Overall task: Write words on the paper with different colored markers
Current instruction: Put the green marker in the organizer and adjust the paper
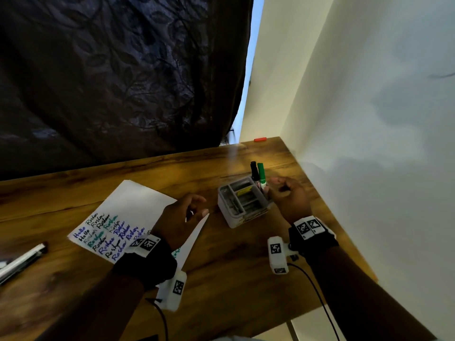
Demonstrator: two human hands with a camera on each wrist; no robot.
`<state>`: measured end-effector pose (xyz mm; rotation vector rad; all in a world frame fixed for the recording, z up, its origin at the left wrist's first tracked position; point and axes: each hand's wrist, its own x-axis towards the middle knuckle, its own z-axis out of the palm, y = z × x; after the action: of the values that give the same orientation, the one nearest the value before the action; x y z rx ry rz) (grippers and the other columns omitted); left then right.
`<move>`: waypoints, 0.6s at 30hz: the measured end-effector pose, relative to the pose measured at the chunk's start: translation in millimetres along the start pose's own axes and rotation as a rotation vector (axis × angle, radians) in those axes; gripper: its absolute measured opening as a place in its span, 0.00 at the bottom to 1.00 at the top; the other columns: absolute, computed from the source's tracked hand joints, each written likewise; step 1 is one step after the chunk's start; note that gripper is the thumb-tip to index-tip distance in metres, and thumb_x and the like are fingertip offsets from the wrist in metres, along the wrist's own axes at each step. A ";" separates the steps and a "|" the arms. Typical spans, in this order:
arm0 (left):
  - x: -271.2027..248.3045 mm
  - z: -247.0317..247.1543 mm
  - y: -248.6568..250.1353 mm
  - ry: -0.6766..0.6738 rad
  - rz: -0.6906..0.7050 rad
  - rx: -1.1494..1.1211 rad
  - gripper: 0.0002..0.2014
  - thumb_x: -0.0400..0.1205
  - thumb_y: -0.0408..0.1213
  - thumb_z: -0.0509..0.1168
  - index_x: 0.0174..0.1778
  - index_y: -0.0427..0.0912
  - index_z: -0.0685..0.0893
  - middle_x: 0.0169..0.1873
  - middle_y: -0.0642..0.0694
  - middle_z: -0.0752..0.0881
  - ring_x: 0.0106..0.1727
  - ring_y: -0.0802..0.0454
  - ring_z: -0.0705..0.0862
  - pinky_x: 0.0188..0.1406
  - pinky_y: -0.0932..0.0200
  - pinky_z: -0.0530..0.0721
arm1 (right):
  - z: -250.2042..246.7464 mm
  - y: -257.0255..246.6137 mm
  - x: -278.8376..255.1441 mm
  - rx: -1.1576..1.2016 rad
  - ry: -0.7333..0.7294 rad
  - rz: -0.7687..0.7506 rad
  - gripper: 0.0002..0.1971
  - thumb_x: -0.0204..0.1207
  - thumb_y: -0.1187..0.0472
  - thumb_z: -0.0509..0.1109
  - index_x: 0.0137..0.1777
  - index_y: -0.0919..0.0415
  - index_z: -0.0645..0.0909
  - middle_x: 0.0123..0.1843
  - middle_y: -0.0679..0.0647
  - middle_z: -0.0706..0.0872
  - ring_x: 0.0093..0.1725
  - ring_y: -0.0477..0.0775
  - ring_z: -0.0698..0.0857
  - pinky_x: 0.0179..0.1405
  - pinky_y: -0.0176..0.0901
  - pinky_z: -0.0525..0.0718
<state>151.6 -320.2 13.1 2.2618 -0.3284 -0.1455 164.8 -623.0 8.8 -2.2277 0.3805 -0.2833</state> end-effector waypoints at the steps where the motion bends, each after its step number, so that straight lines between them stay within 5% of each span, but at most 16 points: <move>1: -2.1 -2.5 -0.2 -0.003 -0.007 0.000 0.14 0.82 0.55 0.63 0.62 0.57 0.77 0.42 0.60 0.83 0.44 0.63 0.82 0.39 0.71 0.74 | -0.9 -3.8 -0.9 0.002 0.012 -0.020 0.18 0.71 0.47 0.78 0.59 0.52 0.85 0.55 0.47 0.86 0.53 0.50 0.85 0.47 0.42 0.83; 7: -23.2 -30.6 -14.5 0.051 -0.050 0.006 0.12 0.83 0.52 0.63 0.61 0.57 0.78 0.40 0.56 0.84 0.43 0.61 0.83 0.44 0.64 0.80 | 4.8 -61.2 -19.1 -0.083 0.025 -0.341 0.13 0.74 0.47 0.72 0.57 0.47 0.84 0.59 0.49 0.83 0.58 0.53 0.80 0.54 0.52 0.84; 11: -50.3 -64.4 -45.3 0.146 -0.136 0.067 0.09 0.83 0.51 0.64 0.58 0.60 0.78 0.38 0.59 0.84 0.40 0.64 0.82 0.41 0.66 0.80 | 45.3 -111.9 -40.8 -0.010 -0.092 -0.538 0.10 0.76 0.56 0.72 0.54 0.58 0.86 0.54 0.50 0.83 0.54 0.33 0.75 0.56 0.31 0.75; 15: -88.3 -104.4 -93.3 0.258 -0.248 0.107 0.05 0.83 0.47 0.63 0.54 0.57 0.80 0.37 0.57 0.83 0.37 0.61 0.83 0.35 0.62 0.77 | 107.1 -142.6 -62.2 -0.103 -0.313 -0.622 0.05 0.76 0.50 0.73 0.49 0.47 0.87 0.53 0.40 0.82 0.55 0.42 0.79 0.57 0.40 0.79; 18: -118.9 -133.8 -134.0 0.287 -0.394 0.197 0.06 0.82 0.44 0.66 0.54 0.56 0.80 0.43 0.52 0.84 0.41 0.53 0.83 0.38 0.61 0.75 | 141.5 -157.9 -83.1 -0.075 -0.465 -0.668 0.04 0.76 0.52 0.73 0.50 0.43 0.86 0.52 0.36 0.83 0.53 0.38 0.80 0.56 0.29 0.77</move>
<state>91.0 -105.5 -1.7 2.4793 0.2682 0.0105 161.7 -397.0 37.2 -2.3450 -0.6214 -0.0865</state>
